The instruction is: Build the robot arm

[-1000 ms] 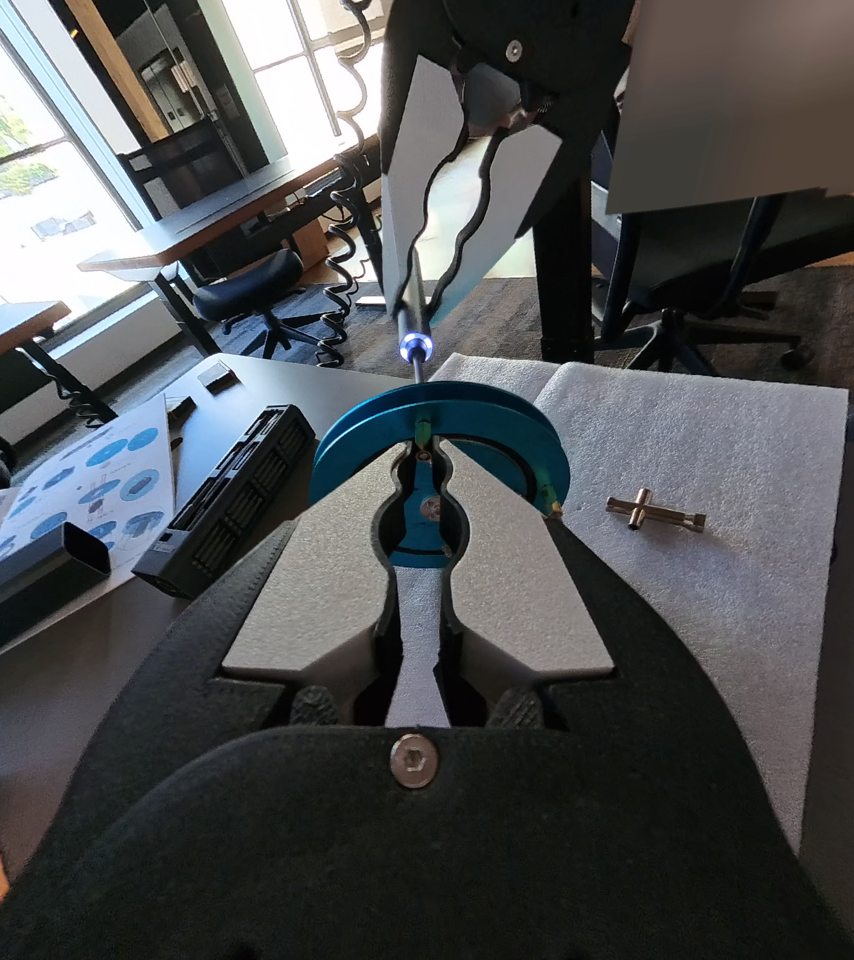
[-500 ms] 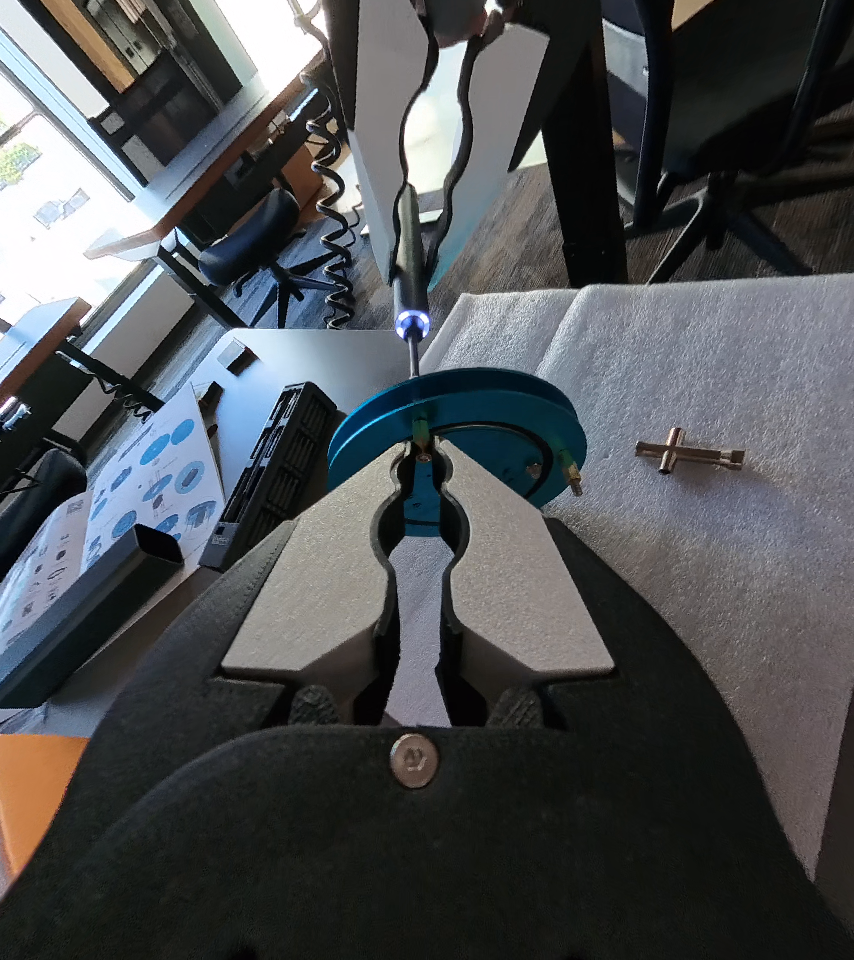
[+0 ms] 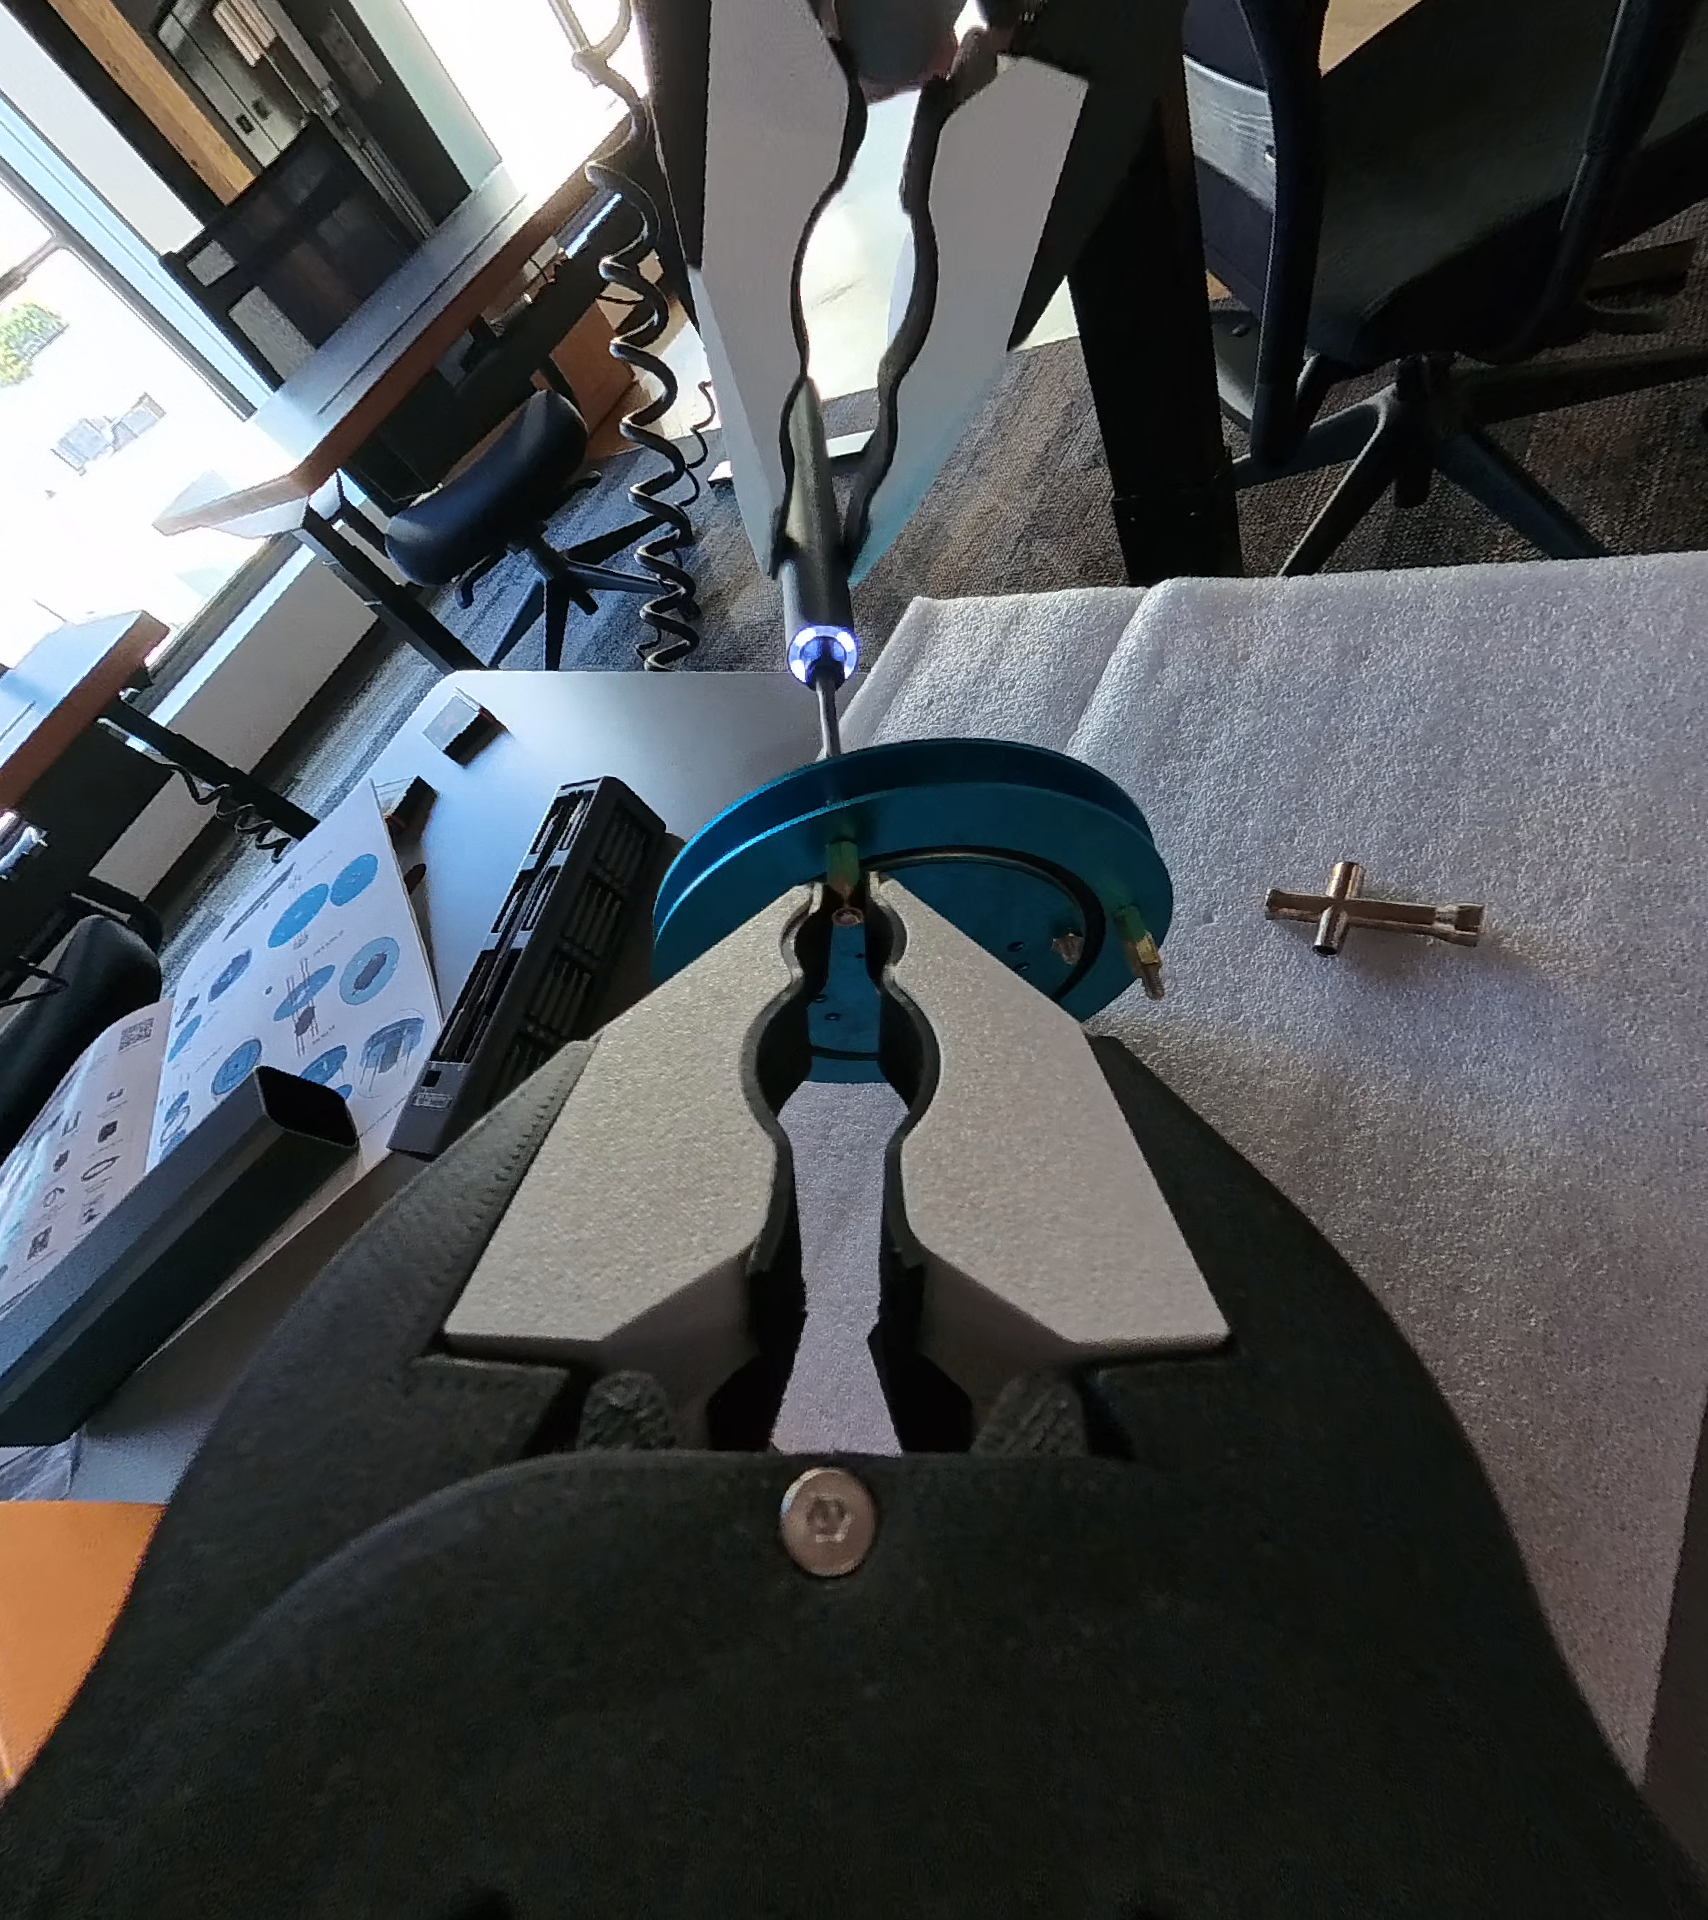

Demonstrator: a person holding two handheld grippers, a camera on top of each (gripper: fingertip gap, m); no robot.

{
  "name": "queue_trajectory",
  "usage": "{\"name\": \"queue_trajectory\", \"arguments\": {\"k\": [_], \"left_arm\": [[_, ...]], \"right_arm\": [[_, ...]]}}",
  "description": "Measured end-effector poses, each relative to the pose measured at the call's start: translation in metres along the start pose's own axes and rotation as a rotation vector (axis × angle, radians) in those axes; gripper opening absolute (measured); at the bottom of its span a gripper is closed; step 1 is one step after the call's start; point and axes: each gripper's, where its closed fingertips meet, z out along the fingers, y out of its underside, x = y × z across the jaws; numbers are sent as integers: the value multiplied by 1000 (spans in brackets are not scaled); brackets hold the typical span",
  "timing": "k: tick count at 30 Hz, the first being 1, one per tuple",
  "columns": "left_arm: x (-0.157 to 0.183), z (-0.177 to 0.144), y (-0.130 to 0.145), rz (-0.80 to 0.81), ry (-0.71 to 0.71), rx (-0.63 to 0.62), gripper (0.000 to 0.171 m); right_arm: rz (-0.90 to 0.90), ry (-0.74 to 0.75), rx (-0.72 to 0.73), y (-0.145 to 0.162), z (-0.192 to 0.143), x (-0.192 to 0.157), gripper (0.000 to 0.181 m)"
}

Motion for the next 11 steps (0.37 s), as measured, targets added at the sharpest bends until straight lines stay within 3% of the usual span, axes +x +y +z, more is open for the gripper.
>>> {"name": "queue_trajectory", "arguments": {"k": [11], "left_arm": [[-1,0,0,-18,-15,-10,4]], "right_arm": [[-53,58,-80,-1,-6,3,15]]}}
